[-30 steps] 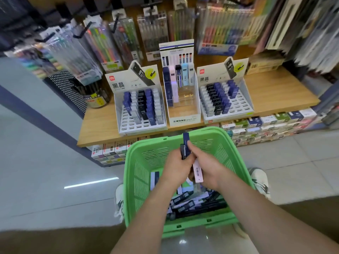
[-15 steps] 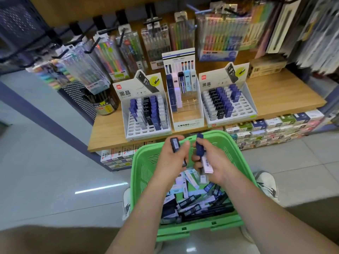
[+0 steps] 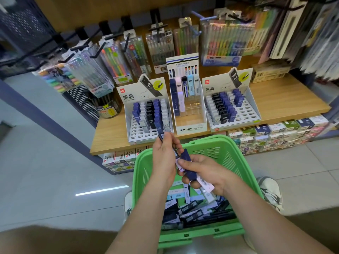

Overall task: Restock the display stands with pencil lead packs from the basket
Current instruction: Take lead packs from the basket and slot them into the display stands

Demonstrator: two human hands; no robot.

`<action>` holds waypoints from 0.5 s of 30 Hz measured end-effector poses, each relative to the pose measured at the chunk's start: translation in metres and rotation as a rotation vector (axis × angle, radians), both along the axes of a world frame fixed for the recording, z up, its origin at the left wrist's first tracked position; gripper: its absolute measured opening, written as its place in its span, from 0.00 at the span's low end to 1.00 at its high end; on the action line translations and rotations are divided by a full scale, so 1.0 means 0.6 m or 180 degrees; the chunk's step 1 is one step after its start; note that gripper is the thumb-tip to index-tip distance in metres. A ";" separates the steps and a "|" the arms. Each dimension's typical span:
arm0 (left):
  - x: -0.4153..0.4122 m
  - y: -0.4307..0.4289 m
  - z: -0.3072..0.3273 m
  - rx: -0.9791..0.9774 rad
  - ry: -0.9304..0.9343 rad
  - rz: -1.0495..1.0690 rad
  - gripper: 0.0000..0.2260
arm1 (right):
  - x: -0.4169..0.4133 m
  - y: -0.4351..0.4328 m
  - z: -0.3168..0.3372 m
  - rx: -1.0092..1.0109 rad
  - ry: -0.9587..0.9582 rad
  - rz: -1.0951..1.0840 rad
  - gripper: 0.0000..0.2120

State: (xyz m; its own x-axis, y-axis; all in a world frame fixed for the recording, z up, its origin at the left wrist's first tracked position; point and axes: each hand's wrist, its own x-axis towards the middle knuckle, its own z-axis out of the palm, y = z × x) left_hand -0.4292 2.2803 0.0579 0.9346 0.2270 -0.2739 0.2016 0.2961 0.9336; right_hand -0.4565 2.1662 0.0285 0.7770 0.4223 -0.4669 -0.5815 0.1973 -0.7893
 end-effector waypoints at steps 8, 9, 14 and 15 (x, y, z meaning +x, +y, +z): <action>0.035 0.041 0.031 0.1156 -0.0425 -0.0493 0.12 | 0.005 -0.006 0.015 0.0115 0.0219 -0.0449 0.13; 0.046 0.050 0.042 0.1299 -0.0413 -0.0630 0.11 | 0.008 -0.006 0.019 0.0162 0.0249 -0.0487 0.12; 0.084 0.085 0.102 0.3304 -0.0202 -0.2429 0.09 | 0.036 0.007 0.054 0.0425 0.0162 -0.0634 0.05; 0.084 0.091 0.114 0.3309 -0.0052 -0.2764 0.11 | 0.042 0.009 0.065 0.0469 0.0112 -0.0622 0.05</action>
State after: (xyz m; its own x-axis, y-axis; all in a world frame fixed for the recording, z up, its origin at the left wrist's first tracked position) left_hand -0.3790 2.3351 0.1263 0.8824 -0.3395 -0.3257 -0.0519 -0.7583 0.6499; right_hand -0.4313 2.1716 0.0673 0.8349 0.3311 -0.4396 -0.5477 0.4203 -0.7235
